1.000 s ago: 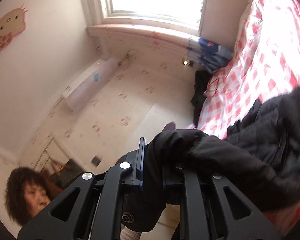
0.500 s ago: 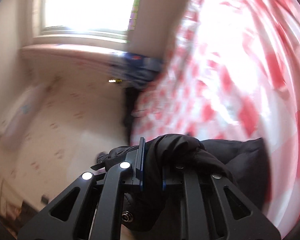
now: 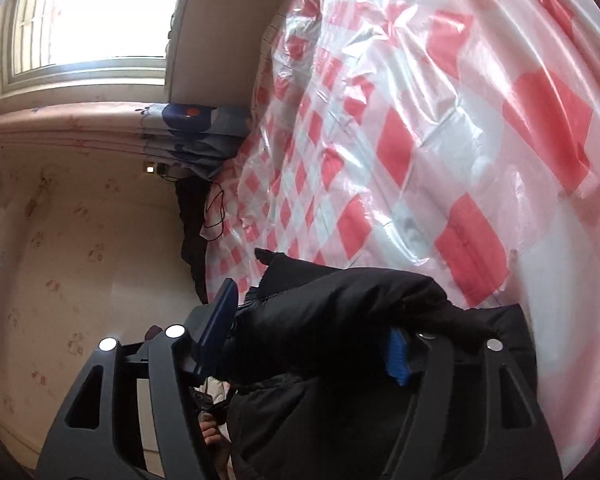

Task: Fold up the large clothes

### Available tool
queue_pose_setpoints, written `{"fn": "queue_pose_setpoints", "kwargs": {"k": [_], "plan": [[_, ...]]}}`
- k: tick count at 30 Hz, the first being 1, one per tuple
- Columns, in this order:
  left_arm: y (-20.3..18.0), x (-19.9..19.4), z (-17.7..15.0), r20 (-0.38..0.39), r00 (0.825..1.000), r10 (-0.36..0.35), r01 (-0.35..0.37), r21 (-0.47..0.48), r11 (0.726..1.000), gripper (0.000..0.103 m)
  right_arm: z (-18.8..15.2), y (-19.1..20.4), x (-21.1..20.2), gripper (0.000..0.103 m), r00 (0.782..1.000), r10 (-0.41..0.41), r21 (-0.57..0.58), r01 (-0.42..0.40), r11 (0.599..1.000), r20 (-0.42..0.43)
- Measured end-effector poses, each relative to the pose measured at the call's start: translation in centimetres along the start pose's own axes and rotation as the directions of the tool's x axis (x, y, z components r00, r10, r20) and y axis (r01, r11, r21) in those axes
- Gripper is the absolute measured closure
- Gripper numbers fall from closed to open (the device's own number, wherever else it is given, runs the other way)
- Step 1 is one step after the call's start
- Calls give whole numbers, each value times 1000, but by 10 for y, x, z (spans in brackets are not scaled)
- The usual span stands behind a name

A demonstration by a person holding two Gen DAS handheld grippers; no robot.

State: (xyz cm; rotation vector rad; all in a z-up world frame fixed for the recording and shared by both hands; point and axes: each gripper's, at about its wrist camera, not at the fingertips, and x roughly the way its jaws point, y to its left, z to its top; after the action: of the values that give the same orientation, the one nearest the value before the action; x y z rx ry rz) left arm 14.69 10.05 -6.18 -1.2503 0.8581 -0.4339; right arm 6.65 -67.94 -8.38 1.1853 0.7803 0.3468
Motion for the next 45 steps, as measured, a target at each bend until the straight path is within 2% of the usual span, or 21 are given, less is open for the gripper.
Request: {"fn": "queue_pose_setpoints", "kwargs": {"k": [2,5,7,9,10,12,14,16,18,22,24,27,29,31,32,34,36,38,41,43,45], "plan": [[-19,-17,-3,30,997,-77,77,8,997,11,-16,35,-13,25,999,-36,-145,39,989,23],[-71,-32,-28,39,998,-40,30,233,972,9,-55,92,-20,18,992,-105,-418,123,900,66],[-106,-14,-68,-42,999,27,-5,449,893,8,-81,118,-13,11,983,-165,-557,181,810,80],[-122,15,-108,-104,983,152,-59,605,794,8,-112,133,19,11,952,-298,-701,254,666,62],[-124,40,-134,-130,961,244,-89,689,719,8,-123,134,42,11,929,-366,-749,282,599,57],[-117,77,-161,-138,922,363,-136,761,634,8,-133,130,76,11,900,-431,-777,318,543,68],[-101,112,-169,-69,880,470,-227,808,544,8,-134,122,113,11,866,-493,-786,361,502,83],[-76,142,-157,-19,834,552,-321,797,512,8,-127,106,151,10,818,-566,-784,418,459,104],[-54,153,-139,-14,820,573,-364,759,540,8,-112,88,173,9,804,-589,-767,429,477,83],[-50,152,-132,-13,795,607,-399,741,540,8,-96,84,196,9,771,-636,-760,438,480,43],[-67,135,-130,-16,830,557,-379,717,585,8,-98,104,178,9,843,-535,-754,386,532,53],[-88,120,-115,75,860,504,-405,701,587,8,-97,127,171,9,862,-494,-760,397,514,116],[-77,123,-101,66,857,511,-421,660,622,8,-91,125,191,9,823,-554,-762,439,476,128],[-49,132,-91,49,839,542,-446,633,633,8,-85,102,222,9,755,-644,-766,486,421,124],[-38,135,-90,35,843,537,-436,630,643,8,-83,87,234,7,739,-667,-764,485,426,98],[-24,137,-87,44,852,521,-435,614,659,8,-77,64,248,7,741,-671,-720,479,502,24],[-23,140,-88,46,842,537,-445,623,644,8,-75,62,256,7,720,-694,-730,487,480,24],[-29,132,-88,35,842,538,-445,609,657,8,-73,69,245,8,713,-701,-726,487,485,9],[-52,75,-90,65,907,415,-376,565,735,8,-79,104,181,8,802,-597,-704,439,558,27],[-62,34,-103,114,923,366,-360,586,726,8,-100,120,120,7,843,-531,-723,418,550,84],[-57,-4,-123,171,918,358,-384,609,694,8,-120,117,72,7,851,-509,-724,431,539,127]]}}
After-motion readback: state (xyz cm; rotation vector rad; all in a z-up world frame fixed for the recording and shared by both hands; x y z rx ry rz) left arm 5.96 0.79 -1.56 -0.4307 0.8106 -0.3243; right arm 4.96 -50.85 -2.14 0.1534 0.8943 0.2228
